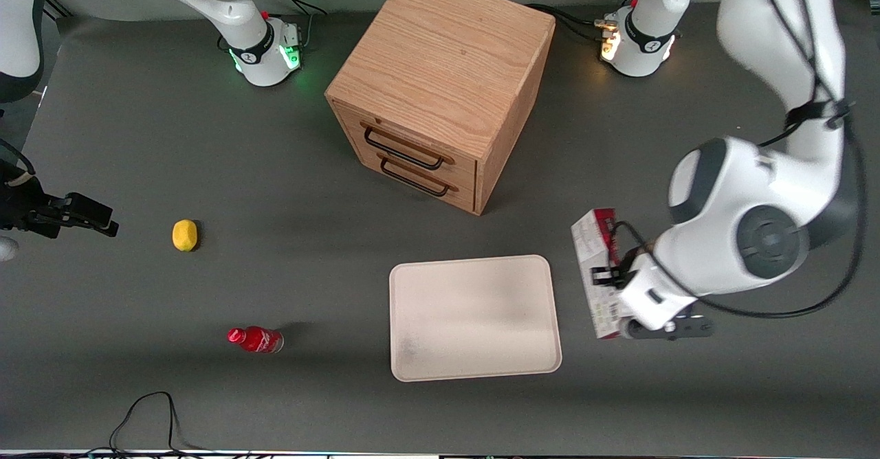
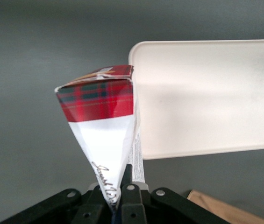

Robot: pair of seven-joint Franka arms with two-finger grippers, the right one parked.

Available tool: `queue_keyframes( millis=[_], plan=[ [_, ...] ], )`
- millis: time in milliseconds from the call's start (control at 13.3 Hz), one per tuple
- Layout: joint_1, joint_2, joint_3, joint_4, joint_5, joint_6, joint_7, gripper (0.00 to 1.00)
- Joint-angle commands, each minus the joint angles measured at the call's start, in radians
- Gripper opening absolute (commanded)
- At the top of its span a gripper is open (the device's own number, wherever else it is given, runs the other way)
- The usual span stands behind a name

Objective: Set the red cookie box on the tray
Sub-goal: 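Carry the cookie box with the left gripper over the cream tray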

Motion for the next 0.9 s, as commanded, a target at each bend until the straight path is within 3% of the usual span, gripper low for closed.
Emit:
queue_keyframes(
  millis=[0,151,828],
  plan=[
    [-0.06,0.072,0.011,0.029,0.042,0.066,-0.088,0.0],
    [-0.09,0.13,0.011,0.026,0.085,0.13,-0.135,0.0],
    [-0.112,0.25,0.019,-0.004,0.092,0.285,-0.161,0.0]
  ],
)
